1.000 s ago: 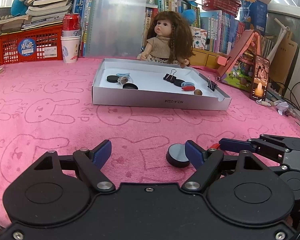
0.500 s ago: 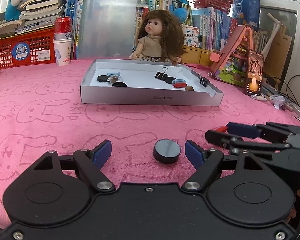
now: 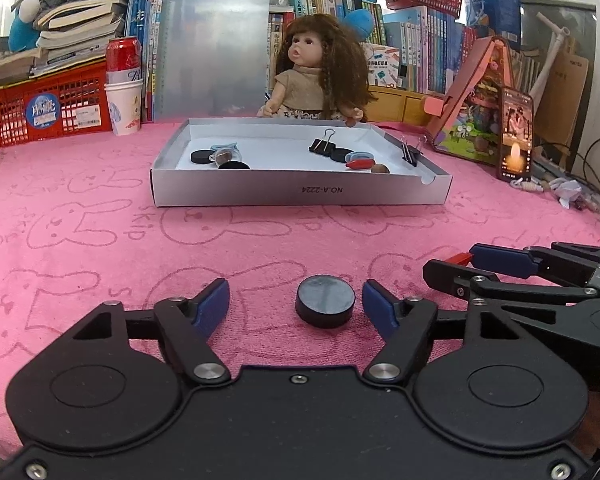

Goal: Organize rigid objects
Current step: 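Grasp the second black cap with the left tool while the right tool grasps the red stick, then lift the cap with the left tool while the right tool lifts the red stick toward the tray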

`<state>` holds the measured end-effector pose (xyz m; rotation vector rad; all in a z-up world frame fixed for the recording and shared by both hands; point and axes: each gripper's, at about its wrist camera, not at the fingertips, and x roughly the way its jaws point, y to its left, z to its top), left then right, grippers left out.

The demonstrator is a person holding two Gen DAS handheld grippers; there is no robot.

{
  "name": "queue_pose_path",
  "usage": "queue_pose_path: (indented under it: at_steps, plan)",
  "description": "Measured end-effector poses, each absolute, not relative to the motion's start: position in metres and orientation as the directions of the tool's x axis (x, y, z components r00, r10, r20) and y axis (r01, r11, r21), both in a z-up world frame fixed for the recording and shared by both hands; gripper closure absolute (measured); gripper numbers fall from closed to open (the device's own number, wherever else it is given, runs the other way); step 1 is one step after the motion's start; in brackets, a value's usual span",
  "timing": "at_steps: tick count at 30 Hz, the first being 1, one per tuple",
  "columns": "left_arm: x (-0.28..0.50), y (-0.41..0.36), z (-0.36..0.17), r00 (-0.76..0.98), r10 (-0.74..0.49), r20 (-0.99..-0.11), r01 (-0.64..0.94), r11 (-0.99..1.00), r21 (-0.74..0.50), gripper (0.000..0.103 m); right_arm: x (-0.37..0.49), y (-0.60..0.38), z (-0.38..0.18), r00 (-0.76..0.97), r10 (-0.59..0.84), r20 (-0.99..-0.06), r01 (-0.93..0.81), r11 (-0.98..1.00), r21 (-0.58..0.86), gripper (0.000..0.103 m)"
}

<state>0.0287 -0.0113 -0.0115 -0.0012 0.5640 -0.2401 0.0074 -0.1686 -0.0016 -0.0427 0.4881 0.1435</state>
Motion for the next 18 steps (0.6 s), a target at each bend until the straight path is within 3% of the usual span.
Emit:
queue_pose_path:
  at_steps: [9,16,18]
  plan:
    - [0.0291,-0.0147,-0.0116,0.817,-0.229,-0.529,0.238,0.970,-0.052,0.055,0.0095,-0.1655,-0.0036,0.868,0.135,-0.478,-0.150,0.989,0.008,0.053]
    - [0.0286,-0.0157,-0.0115,0.816,-0.236,-0.528,0.248,0.968,-0.049,0.063,0.0111,-0.1644,-0.0041,0.865,0.139,-0.482,-0.151,0.988,0.014,0.052]
    - [0.0286,-0.0161,-0.0113,0.816,-0.238,-0.527,0.251,0.967,-0.048,0.070,0.0112,-0.1641,-0.0042,0.865,0.143,-0.481,-0.155,0.988,0.015,0.052]
